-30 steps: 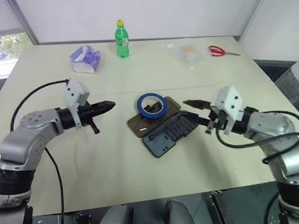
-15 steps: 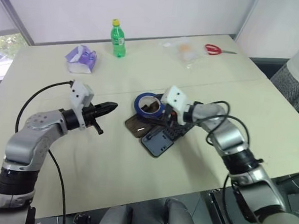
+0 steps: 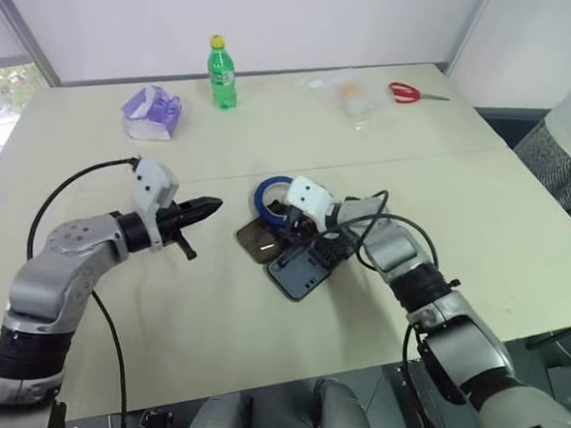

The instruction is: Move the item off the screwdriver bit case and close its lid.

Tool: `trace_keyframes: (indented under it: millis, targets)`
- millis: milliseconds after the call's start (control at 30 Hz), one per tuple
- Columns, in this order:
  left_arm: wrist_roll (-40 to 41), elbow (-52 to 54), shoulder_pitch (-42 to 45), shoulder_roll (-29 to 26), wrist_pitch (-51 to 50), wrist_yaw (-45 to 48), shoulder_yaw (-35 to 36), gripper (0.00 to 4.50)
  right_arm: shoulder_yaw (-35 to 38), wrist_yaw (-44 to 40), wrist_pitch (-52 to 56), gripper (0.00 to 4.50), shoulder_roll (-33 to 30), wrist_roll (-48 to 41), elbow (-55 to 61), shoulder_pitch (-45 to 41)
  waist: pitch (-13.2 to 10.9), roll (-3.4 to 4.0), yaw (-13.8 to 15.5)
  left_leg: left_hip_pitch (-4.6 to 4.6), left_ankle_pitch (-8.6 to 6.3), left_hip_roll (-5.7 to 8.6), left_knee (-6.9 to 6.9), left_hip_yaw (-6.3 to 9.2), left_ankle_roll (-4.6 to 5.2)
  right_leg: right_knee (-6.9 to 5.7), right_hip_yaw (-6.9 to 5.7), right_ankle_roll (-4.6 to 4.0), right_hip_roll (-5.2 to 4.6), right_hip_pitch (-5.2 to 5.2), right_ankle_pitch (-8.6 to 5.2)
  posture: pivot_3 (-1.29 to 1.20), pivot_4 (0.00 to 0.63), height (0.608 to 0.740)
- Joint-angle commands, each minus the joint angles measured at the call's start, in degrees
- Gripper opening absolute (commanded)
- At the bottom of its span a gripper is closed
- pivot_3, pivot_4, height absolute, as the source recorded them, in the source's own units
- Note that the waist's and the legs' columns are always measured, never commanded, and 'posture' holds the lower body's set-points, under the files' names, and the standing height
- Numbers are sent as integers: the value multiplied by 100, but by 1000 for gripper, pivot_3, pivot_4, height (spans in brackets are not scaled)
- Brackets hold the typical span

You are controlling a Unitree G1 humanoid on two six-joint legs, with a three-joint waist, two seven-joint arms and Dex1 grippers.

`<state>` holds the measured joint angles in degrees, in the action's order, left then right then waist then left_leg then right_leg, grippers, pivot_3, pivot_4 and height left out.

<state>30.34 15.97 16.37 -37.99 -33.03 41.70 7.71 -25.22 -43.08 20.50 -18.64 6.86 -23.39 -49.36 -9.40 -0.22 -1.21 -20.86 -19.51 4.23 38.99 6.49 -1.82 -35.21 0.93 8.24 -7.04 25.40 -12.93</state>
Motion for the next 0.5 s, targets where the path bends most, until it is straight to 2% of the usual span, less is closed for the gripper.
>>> trace_keyframes:
  millis: [33, 67, 167, 267, 300, 500]
  targets:
    - [-66, 182, 7, 2, 163, -48, 104, 0, -82, -30, 92, 3908, 66, 229, -105, -48, 0, 0, 2, 0, 0, 0, 1, 0, 0, 0, 0, 0, 0, -1, 0, 0, 150, 740]
    - [-71, 182, 1, 8, 173, -52, 98, 0, -73, -51, 128, 3582, 81, 242, -113, -52, 0, 0, 2, 0, 0, 0, 2, 0, -1, 0, 0, 0, 0, -1, 0, 0, 150, 740]
    - [-97, 176, -10, 21, 209, -68, 80, 0, -87, -123, 222, 2158, 79, 317, -99, -59, 0, 0, 3, 0, 1, 0, 2, 0, -2, -1, 0, -1, 0, 0, 1, 0, 150, 740]
    - [-123, 168, -8, 38, 228, -71, 83, 0, -97, -238, 245, 539, 77, 354, -71, -48, 1, 0, 9, 0, 1, 1, 2, 1, -2, -1, 0, -1, 0, -2, 1, 0, 150, 740]
    - [-130, 173, -13, 43, 231, -72, 85, 0, -92, -272, 246, 426, 74, 368, -54, -36, 1, 0, 9, 0, 1, 1, 2, 1, -2, -1, 0, -1, 0, -2, 1, 0, 150, 740]
    - [-171, 186, -39, 61, 264, -86, 102, 0, 9, -242, 37, 429, 5, 452, 132, 26, 1, 0, 8, 0, 1, 1, 2, 2, -2, -1, -1, -1, 0, -2, 1, 0, 150, 740]
